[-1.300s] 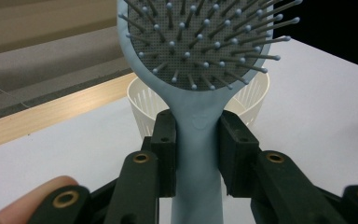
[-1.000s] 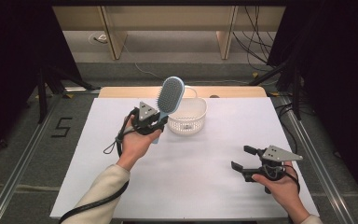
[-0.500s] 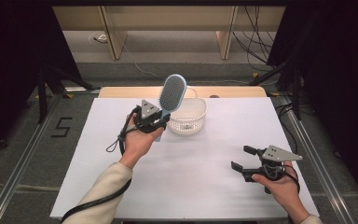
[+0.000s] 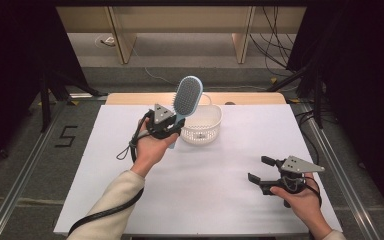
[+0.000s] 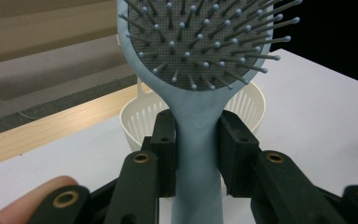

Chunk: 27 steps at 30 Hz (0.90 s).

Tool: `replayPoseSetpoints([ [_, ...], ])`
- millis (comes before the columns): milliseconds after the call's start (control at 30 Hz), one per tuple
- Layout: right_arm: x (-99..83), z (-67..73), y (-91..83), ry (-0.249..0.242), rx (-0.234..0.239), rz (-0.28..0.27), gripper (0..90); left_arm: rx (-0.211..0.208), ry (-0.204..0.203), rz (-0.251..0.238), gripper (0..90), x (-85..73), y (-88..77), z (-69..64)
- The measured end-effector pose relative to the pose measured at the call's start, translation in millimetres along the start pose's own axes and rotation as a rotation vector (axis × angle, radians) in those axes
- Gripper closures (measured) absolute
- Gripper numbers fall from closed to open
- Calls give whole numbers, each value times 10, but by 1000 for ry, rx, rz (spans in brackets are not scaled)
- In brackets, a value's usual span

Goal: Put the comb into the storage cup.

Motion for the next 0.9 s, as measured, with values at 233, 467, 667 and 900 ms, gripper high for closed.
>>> replayPoseSetpoints([
  [233,-2,-1,1,1,-1,0,168,6,3,-1,696,-3,28,6],
  [467,-3,1,7,6,1,-2,168,1,4,-2,696,26,50,-13],
  [667,-5,-1,7,7,2,-3,168,-3,5,-7,696,73,80,-42],
  [900,-5,-2,5,7,2,-3,168,-9,8,-17,696,128,104,-69],
])
Point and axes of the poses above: each handheld gripper's, and its own axes: y roughly forward along the jaws, x roughly out of its top, z roughly to its left, the point moved 4 cm from there along y, roughly forward along the jaws, and after that the axes turned 15 degrees about -y, right-handed, at the moved point
